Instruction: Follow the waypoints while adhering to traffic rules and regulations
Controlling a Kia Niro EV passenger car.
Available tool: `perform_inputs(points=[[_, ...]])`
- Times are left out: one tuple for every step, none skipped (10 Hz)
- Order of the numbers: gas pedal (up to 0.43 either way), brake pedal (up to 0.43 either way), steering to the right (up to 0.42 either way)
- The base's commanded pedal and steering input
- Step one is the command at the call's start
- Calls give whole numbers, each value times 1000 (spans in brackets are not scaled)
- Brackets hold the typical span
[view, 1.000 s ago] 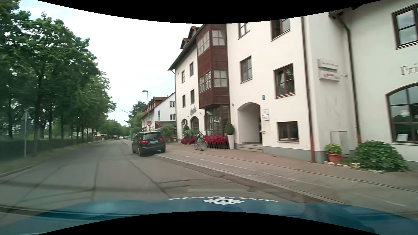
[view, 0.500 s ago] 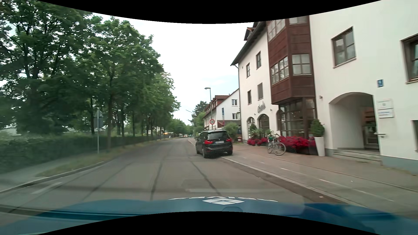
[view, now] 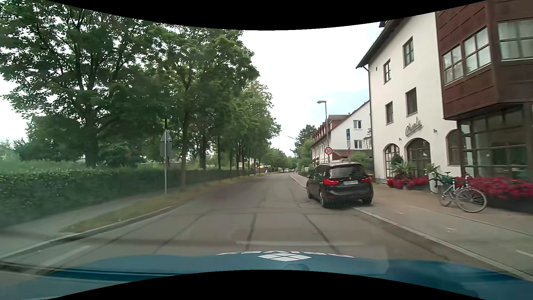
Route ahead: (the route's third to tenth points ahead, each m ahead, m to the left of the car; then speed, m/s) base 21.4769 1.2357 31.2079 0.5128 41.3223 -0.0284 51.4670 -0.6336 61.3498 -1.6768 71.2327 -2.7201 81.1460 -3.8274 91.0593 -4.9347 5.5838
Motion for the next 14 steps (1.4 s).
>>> perform_inputs(points=[[260,0,-119],[248,0,-75],[220,0,-45],[220,0,-28],[220,0,-14],[220,0,0],[220,0,21],[220,0,32],[220,0,33],[220,0,33],[220,0,34],[220,0,34],[220,0,38],[220,0,40]])
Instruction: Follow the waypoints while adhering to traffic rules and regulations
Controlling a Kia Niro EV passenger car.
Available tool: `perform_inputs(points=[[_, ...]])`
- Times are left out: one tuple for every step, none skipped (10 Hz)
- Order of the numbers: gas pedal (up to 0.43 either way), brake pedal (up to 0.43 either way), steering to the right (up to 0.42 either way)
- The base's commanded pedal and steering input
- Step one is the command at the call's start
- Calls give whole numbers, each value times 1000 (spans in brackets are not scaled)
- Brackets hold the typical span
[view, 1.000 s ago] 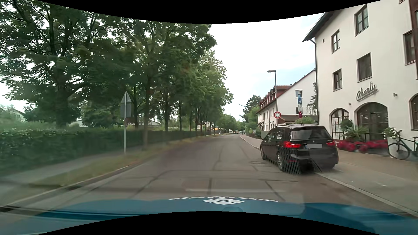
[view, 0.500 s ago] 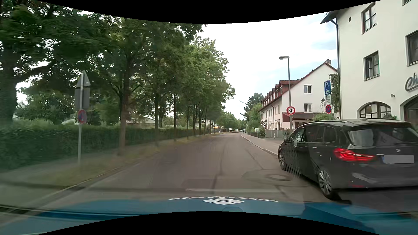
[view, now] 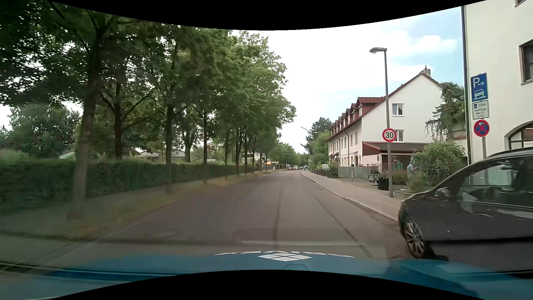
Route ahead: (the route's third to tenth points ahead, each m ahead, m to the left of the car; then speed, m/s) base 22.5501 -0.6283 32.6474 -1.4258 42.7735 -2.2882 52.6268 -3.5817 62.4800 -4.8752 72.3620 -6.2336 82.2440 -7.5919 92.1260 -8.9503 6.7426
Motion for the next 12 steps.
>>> perform_inputs(points=[[220,0,41],[209,0,41],[197,0,41],[197,0,40],[197,0,34],[197,0,29],[197,0,28],[197,0,28],[197,0,22],[197,0,12],[197,0,8],[197,0,7]])
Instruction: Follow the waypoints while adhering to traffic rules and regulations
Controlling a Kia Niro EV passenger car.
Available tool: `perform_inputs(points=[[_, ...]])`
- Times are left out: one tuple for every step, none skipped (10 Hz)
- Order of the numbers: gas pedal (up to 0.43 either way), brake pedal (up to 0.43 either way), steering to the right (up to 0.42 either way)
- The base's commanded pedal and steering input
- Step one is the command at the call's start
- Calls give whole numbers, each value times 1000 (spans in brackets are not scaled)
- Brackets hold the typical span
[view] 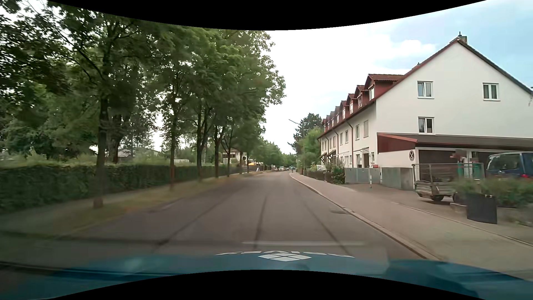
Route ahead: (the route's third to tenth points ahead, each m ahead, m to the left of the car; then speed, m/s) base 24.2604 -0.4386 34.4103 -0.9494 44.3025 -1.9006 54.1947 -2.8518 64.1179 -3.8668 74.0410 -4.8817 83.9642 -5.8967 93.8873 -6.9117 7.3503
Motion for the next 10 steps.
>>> perform_inputs(points=[[197,0,4],[197,0,3],[189,0,3],[189,0,2],[189,0,1],[189,0,1],[189,0,0],[169,0,0],[157,0,0],[157,0,0]])
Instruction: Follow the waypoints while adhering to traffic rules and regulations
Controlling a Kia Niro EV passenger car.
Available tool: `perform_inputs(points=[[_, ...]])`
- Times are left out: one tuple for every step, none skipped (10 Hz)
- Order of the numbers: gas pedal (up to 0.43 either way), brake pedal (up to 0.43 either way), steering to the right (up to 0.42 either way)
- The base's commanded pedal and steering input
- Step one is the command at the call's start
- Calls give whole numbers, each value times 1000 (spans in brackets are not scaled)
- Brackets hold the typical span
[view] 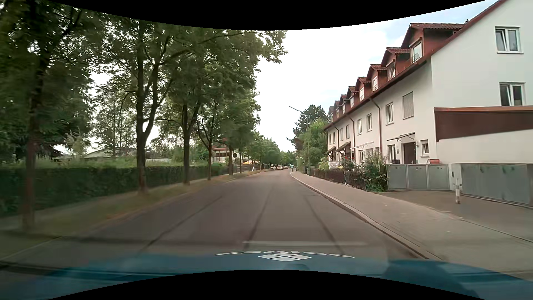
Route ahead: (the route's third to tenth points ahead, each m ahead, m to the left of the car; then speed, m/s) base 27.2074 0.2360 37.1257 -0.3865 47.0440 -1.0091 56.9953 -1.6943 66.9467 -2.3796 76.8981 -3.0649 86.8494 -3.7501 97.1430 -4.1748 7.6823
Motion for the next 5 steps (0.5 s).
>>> perform_inputs(points=[[157,0,0],[157,0,0],[157,0,0],[157,0,0],[157,0,0]])
